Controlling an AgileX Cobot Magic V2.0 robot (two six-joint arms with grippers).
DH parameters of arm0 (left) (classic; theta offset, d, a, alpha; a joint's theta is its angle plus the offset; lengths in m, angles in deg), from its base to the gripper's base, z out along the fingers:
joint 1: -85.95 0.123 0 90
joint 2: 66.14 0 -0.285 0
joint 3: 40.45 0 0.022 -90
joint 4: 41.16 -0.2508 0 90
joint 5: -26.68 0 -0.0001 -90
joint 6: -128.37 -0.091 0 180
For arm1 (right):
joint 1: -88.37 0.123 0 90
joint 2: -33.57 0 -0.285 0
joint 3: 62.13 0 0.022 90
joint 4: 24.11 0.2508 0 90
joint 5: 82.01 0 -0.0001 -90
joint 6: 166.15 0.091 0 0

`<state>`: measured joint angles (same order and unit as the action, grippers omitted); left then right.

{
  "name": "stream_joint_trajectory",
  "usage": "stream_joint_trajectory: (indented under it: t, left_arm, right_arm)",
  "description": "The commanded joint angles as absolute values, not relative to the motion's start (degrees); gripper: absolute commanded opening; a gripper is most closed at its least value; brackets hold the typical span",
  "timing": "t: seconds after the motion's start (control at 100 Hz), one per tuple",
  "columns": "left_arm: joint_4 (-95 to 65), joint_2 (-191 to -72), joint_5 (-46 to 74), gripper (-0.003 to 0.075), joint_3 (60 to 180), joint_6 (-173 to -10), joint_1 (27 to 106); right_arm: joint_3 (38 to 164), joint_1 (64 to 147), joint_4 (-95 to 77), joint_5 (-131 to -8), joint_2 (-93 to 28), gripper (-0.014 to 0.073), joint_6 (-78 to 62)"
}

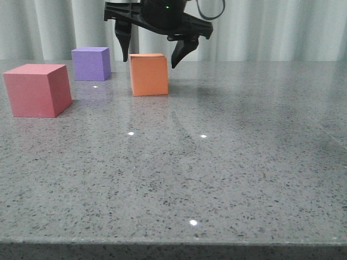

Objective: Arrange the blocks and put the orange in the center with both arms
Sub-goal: 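Slide the orange cube with the right gripper toward the purple cube, then open the right gripper and lift it away from the orange cube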

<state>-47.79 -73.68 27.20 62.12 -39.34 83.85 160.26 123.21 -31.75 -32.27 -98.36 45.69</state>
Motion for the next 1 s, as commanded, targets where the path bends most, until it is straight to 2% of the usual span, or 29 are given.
stream_joint_trajectory:
  t: [0.0, 0.23, 0.5, 0.64, 0.99]
  left_arm:
    - [-47.4, -71.6, 31.8, -0.002, 59.8, -39.3, 84.0]
    - [-47.4, -71.6, 31.8, -0.002, 59.8, -39.3, 84.0]
    - [-47.4, -71.6, 31.8, -0.002, 59.8, -39.3, 84.0]
    - [-47.4, -71.6, 31.8, -0.002, 59.8, -39.3, 84.0]
    - [-47.4, -71.6, 31.8, -0.002, 59.8, -39.3, 84.0]
  right_arm:
    - [162.4, 123.2, -32.1, -34.1, -93.5, 0.0646, 45.7]
    - [162.4, 121.3, -35.4, -30.0, -87.4, 0.0646, 43.5]
    - [158.3, 114.5, -35.4, -26.2, -78.2, 0.0646, 33.9]
    - [148.4, 110.1, -35.4, -28.2, -71.0, 0.0646, 32.6]
    - [113.0, 96.8, -35.3, -40.0, -44.9, 0.0646, 32.6]
